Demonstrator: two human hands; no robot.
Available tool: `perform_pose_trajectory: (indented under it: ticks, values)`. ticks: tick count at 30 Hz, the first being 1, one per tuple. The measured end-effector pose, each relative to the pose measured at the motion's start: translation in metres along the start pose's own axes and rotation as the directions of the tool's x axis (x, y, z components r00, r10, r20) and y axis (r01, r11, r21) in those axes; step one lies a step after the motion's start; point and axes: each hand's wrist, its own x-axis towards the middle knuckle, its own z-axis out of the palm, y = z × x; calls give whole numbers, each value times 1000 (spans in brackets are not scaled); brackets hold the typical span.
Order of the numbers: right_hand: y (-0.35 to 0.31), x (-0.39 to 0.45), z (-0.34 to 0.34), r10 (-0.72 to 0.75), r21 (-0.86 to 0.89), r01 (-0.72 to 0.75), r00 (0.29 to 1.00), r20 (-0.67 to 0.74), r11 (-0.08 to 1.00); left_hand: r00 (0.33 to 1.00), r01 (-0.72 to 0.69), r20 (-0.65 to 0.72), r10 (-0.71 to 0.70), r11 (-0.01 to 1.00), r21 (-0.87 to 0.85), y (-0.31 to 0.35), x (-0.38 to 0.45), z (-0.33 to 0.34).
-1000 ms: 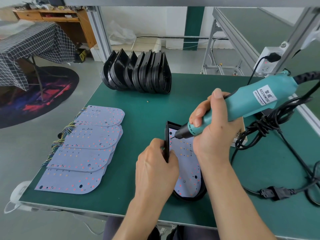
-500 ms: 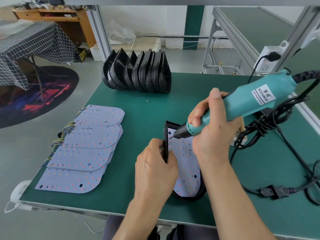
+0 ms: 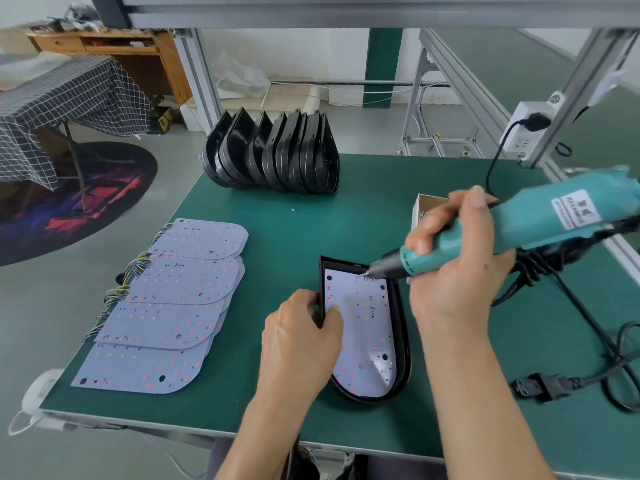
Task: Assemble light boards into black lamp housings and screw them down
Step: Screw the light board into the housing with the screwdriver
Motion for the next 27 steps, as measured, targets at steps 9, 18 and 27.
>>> perform_pose_trajectory:
  ticks: [9, 18, 27]
  values:
    - [-24, -19, -95, 141, 84, -130, 981, -131, 988, 961, -204, -198, 194, 979, -28, 14, 22, -21]
    - [-18, -25, -111, 172, 135, -153, 975, -140, 979, 737, -666, 391, 552, 691, 280, 124, 81, 51]
    - [-17, -27, -113, 188, 165, -166, 973, -130, 972, 542, -824, 691, 478, 145, 547, 148, 118, 103]
